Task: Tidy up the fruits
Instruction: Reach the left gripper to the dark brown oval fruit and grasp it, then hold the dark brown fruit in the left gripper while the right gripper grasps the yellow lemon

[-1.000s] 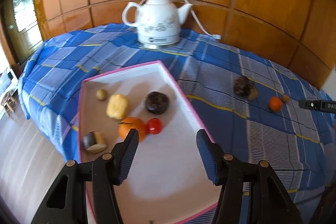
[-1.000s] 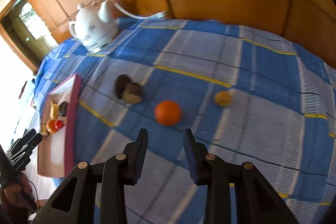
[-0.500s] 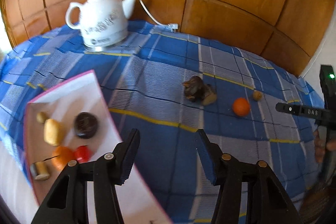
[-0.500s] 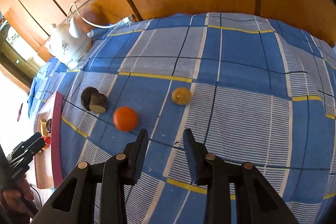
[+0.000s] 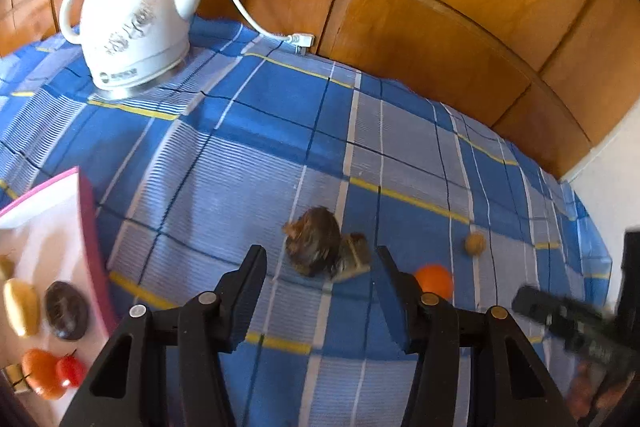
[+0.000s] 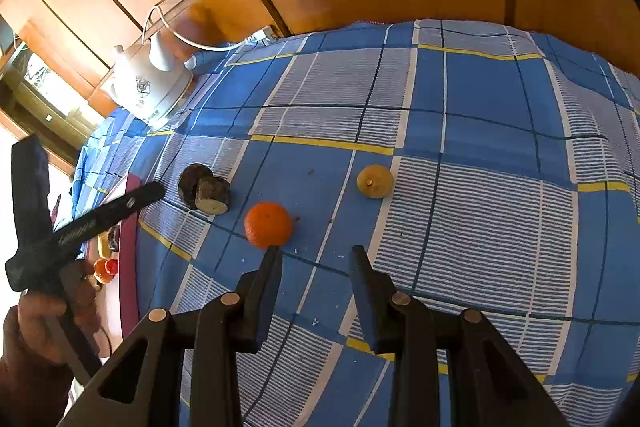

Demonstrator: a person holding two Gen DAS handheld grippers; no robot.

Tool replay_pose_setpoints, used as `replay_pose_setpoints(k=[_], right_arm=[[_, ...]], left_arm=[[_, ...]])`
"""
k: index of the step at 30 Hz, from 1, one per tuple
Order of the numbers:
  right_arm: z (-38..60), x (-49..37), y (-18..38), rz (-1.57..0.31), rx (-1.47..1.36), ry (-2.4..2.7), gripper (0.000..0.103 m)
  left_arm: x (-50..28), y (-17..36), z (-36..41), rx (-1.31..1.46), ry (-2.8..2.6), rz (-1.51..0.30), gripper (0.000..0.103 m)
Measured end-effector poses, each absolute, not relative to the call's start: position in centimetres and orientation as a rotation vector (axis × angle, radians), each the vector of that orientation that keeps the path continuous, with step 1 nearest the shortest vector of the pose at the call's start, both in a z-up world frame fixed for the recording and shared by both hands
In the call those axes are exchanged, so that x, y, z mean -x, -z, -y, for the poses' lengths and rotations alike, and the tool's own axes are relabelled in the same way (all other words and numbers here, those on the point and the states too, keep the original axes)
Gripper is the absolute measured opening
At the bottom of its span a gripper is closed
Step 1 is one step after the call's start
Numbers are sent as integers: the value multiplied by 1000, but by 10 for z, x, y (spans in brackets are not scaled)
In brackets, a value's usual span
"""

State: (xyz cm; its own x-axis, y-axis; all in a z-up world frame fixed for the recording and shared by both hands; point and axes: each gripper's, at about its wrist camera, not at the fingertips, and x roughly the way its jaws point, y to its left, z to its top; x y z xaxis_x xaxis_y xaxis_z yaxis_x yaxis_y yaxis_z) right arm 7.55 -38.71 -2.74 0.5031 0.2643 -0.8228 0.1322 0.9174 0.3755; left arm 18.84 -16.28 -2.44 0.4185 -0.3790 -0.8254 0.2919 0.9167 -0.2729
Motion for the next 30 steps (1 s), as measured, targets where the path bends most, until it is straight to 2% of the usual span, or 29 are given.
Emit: replay_pose_setpoints(k=[7, 10, 12, 14, 16, 30], right_arm=[[384, -76, 27, -1054, -413, -91, 35], [384, -76, 27, -1057, -412, -91, 35], [383, -76, 27, -1060, -410, -92, 35], [382, -77, 28, -1063, -406, -95, 35], [380, -77, 28, -1066, -397, -98, 35], [398, -76, 25, -1030, -418, -5, 35]], left_arm=[[-226, 48, 177, 124, 382, -1125, 56], [-233, 60, 173, 109, 375, -1163, 53], [-230, 64, 167, 110, 395, -1163, 48], [-227, 66, 162, 97, 412, -1169, 38], [-222, 69, 159, 73, 421, -1172, 36], [-190, 59, 156, -2, 428, -1103, 34]])
